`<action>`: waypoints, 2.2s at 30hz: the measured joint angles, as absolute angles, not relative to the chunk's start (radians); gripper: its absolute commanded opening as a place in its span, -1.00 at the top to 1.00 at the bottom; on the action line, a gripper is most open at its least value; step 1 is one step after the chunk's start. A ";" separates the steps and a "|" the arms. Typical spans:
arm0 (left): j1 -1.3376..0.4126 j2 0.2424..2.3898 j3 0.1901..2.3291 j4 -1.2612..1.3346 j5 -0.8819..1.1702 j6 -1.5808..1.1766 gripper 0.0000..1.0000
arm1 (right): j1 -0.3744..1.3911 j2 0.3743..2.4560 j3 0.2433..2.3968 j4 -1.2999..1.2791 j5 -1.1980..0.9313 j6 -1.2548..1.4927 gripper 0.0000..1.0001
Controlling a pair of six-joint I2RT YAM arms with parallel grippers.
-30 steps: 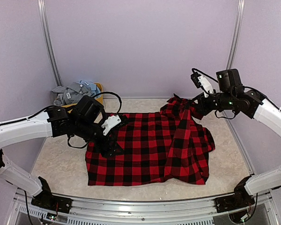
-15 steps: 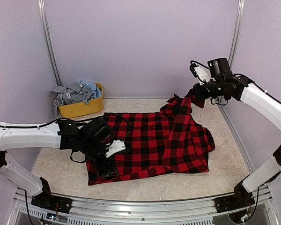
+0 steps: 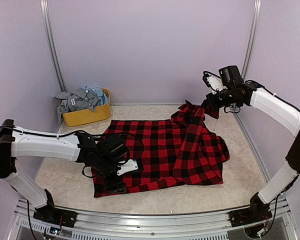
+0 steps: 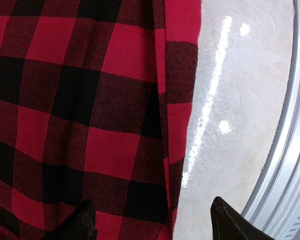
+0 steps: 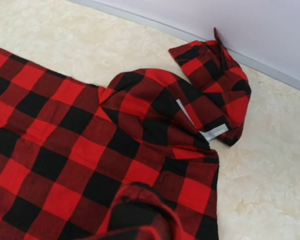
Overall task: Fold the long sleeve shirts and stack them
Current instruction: Pick up the flattened shirt from the center of the board, then fold the flattened shirt at the center of the board.
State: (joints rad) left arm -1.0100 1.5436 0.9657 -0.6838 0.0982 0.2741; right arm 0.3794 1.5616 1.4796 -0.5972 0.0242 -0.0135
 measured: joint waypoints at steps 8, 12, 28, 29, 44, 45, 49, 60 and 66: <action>-1.021 1.636 0.966 -0.688 0.099 0.284 -0.13 | 0.376 1.562 1.480 -0.597 0.020 -0.019 1.00; -1.020 1.639 0.966 -0.690 0.105 0.292 0.00 | 0.376 1.562 1.480 -0.597 0.020 -0.023 1.00; -1.014 1.687 0.966 -0.712 0.169 0.324 0.86 | 0.358 1.559 1.455 -0.596 0.023 -0.030 1.00; -1.013 1.687 0.966 -0.712 0.171 0.320 0.94 | 0.358 1.559 1.455 -0.596 0.023 -0.030 1.00; -0.963 1.575 0.966 -0.713 0.134 0.323 1.00 | 0.357 1.465 1.448 -0.638 0.098 -0.041 1.00; -0.961 1.576 0.966 -0.714 0.128 0.323 1.00 | 0.357 1.453 1.448 -0.644 0.102 -0.042 1.00; -0.923 1.597 1.004 -0.742 0.115 0.323 1.00 | 0.357 1.423 1.468 -0.660 0.118 -0.049 1.00; -0.825 1.793 1.185 -0.806 0.098 0.323 1.00 | 0.357 1.428 1.493 -0.684 0.139 -0.064 1.00; -0.808 1.782 1.231 -0.846 0.104 0.345 1.00 | 0.357 1.448 1.493 -0.684 0.150 -0.067 1.00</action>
State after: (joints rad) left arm -0.8082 1.7821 1.2308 -0.8463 0.1043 0.3454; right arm 0.3573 1.4483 1.4933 -0.6842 0.1505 -0.0669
